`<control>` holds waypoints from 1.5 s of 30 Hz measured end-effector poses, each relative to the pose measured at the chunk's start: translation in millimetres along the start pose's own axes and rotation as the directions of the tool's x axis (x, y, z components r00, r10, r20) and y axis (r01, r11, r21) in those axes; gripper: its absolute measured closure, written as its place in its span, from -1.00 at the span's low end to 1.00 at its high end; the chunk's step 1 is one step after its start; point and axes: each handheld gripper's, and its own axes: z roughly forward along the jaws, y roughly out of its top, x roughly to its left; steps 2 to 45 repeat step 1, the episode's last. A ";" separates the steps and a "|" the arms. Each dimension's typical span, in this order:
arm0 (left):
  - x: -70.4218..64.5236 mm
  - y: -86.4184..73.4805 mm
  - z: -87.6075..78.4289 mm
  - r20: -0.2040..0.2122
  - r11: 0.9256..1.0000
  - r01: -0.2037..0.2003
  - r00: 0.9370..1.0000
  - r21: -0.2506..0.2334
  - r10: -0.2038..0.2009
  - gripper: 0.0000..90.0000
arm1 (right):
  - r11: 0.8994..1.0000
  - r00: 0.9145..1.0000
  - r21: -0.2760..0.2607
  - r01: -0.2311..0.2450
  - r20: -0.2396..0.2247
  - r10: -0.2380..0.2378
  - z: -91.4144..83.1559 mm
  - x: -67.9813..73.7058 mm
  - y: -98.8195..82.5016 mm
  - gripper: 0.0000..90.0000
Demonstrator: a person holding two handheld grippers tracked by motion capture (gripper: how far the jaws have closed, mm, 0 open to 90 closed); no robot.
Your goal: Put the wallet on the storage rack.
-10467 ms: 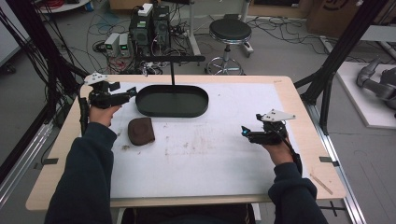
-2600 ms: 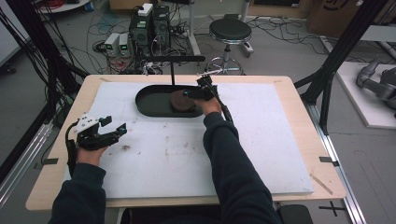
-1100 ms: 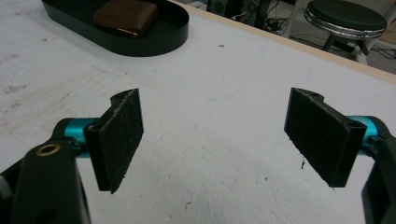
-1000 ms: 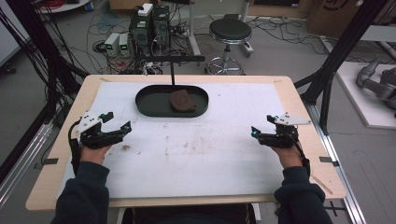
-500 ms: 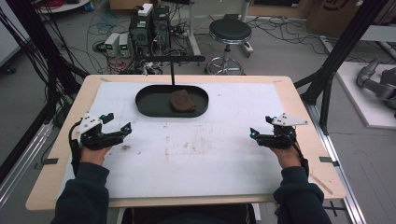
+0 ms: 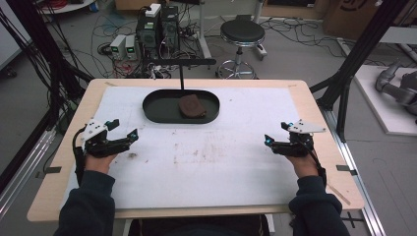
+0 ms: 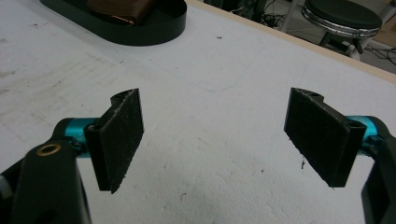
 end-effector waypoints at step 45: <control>0.0 -0.1 0.3 0.000 1.000 0.001 1.000 0.002 -0.001 -0.60 | 1.000 1.000 -0.001 0.001 -0.001 -0.001 -0.1 -0.6 -0.4 -0.55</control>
